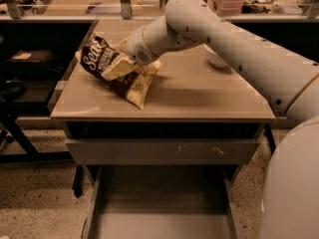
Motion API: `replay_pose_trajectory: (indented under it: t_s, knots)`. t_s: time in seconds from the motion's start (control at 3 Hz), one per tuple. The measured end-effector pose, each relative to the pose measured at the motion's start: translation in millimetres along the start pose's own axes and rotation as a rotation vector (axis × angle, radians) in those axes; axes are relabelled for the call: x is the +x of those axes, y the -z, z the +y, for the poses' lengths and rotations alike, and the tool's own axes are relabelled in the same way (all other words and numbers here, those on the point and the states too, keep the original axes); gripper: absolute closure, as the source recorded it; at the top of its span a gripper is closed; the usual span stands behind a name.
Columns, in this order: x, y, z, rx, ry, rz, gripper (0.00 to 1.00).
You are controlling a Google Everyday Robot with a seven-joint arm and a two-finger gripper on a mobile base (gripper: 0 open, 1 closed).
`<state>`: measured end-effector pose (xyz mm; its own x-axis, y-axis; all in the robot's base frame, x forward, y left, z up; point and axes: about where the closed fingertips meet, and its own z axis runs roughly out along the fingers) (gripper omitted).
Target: Place brown chip bag into middle drawer
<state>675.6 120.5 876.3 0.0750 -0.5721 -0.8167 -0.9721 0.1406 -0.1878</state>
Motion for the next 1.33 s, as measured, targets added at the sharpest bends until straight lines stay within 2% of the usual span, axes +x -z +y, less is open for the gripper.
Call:
replay_pose_trajectory:
  t_s: [0.67,1.0,1.33]
  knots:
    - [0.0,0.0,0.0,0.000,0.000,0.000,0.88]
    - [-5.6,6.6,8.0,-0.016,0.015,-0.014,1.00]
    - [-18.0,47.5,39.6,-0.035,0.059,-0.036,1.00]
